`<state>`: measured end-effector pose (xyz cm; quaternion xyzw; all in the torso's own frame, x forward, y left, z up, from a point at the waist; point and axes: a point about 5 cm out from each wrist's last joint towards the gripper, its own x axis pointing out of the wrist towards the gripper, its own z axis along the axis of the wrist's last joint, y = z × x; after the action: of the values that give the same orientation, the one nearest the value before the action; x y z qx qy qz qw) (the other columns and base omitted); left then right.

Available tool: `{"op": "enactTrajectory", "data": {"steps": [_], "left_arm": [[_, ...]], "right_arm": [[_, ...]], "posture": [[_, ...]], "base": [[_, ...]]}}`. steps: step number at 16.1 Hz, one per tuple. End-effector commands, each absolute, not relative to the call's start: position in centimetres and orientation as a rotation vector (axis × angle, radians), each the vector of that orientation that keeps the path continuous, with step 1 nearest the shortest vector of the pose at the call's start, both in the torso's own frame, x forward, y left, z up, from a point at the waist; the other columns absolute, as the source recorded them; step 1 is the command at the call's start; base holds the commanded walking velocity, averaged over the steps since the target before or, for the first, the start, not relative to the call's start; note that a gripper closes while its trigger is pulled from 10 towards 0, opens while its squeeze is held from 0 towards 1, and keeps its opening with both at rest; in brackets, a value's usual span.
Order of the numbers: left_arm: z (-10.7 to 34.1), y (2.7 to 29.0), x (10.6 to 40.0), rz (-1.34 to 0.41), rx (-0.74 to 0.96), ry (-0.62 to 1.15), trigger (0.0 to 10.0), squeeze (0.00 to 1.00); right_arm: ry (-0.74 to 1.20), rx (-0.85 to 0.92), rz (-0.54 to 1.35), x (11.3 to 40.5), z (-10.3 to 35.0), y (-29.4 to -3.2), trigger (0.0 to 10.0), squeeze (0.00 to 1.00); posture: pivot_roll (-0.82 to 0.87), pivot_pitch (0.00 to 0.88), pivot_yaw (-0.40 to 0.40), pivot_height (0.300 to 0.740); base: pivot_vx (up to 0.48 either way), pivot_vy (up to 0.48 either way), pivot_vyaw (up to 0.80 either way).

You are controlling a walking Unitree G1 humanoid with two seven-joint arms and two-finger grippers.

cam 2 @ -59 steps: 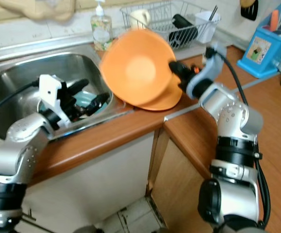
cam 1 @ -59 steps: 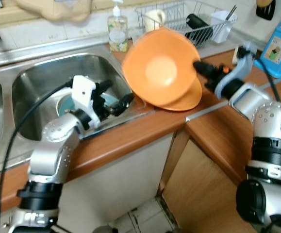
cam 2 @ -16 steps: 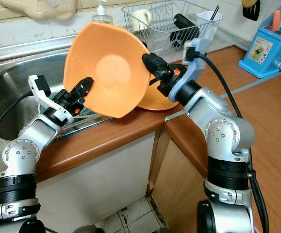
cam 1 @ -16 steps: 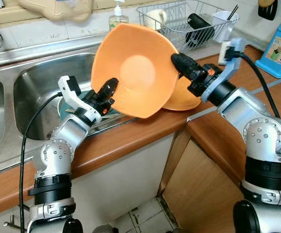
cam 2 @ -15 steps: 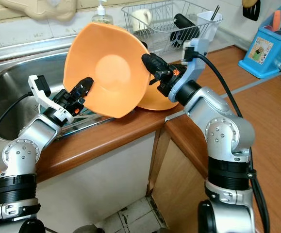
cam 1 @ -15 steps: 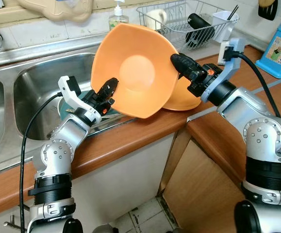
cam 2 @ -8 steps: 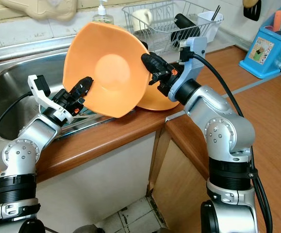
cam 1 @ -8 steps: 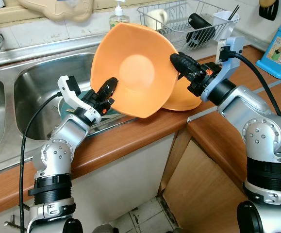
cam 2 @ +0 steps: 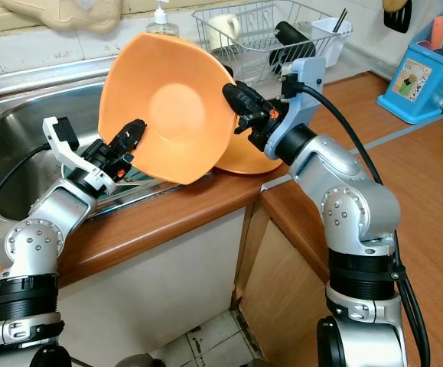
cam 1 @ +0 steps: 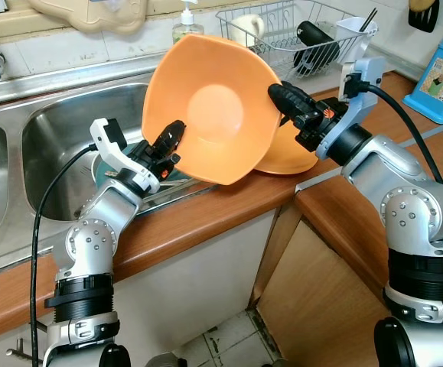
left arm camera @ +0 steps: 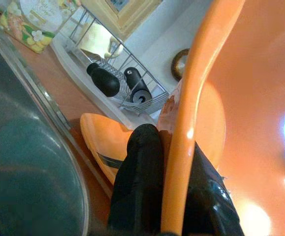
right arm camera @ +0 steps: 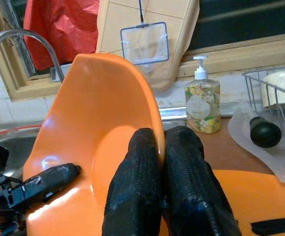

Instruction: Kitchen organization

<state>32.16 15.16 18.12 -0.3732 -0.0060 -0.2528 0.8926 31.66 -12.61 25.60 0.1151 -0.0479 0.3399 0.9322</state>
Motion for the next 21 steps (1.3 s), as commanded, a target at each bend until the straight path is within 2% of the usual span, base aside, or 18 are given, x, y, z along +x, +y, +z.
{"op": "enactTrajectory", "data": {"steps": [1,2,5,6,10,13,15,18,19,21], "left_arm": [[18.3,15.3,32.6,-0.478,-0.737,-0.007,0.0,0.0],[18.3,15.4,32.7,-0.472,-0.737,-0.012,0.0,0.0],[18.6,15.8,32.8,-0.443,-0.741,-0.038,0.0,0.0],[18.8,16.2,33.0,-0.422,-0.743,-0.055,0.0,0.0],[19.9,18.2,33.8,-0.297,-0.712,-0.136,0.0,0.0],[20.6,21.6,34.8,-0.085,-0.624,-0.203,0.0,0.0],[20.6,23.1,35.5,0.011,-0.537,-0.188,0.0,0.0],[19.4,24.2,36.8,0.089,-0.284,-0.064,0.0,0.0],[18.8,24.0,37.4,0.06,-0.152,-0.007,0.0,0.0],[18.1,23.1,38.0,-0.012,-0.017,0.053,0.0,0.0]], "right_arm": [[-0.14,0.206,0.732,31.2,26.3,-12.0,10.0,0.0],[-0.141,0.204,0.725,31.4,26.2,-12.1,10.0,1.0],[-0.146,0.197,0.699,31.5,26.3,-12.3,10.0,1.0],[-0.149,0.189,0.699,31.4,26.3,-12.3,10.0,0.0],[-0.135,0.126,0.767,30.7,26.1,-11.9,10.0,0.0],[-0.113,0.028,0.795,30.2,25.6,-11.5,10.0,0.0],[-0.101,-0.042,0.824,29.7,25.2,-11.2,10.0,0.0],[-0.044,-0.175,0.849,29.0,23.8,-10.8,10.0,0.0],[-0.027,-0.219,0.867,28.6,23.3,-10.6,10.0,0.0],[0.018,-0.269,0.885,28.3,22.2,-10.3,10.0,0.0]], "posture": [[-0.1,0.0,0.031,0.74],[-0.1,0.0,0.031,0.74],[-0.1,0.0,0.031,0.74],[-0.1,0.0,0.031,0.74],[-0.1,0.0,0.031,0.74],[-0.1,0.0,0.028,0.74],[-0.11,0.0,0.031,0.74],[-0.11,0.0,0.035,0.74],[-0.11,0.0,0.036,0.74],[-0.11,0.0,0.036,0.74]], "base": [[0.0,0.0,0.0],[0.0,0.0,0.0],[0.0,0.0,0.0],[0.0,0.0,0.0],[0.0,0.0,0.0],[0.0,0.0,0.0],[0.0,0.0,0.0],[0.0,0.0,0.0],[0.0,0.0,0.0],[0.0,0.0,0.0]]}}
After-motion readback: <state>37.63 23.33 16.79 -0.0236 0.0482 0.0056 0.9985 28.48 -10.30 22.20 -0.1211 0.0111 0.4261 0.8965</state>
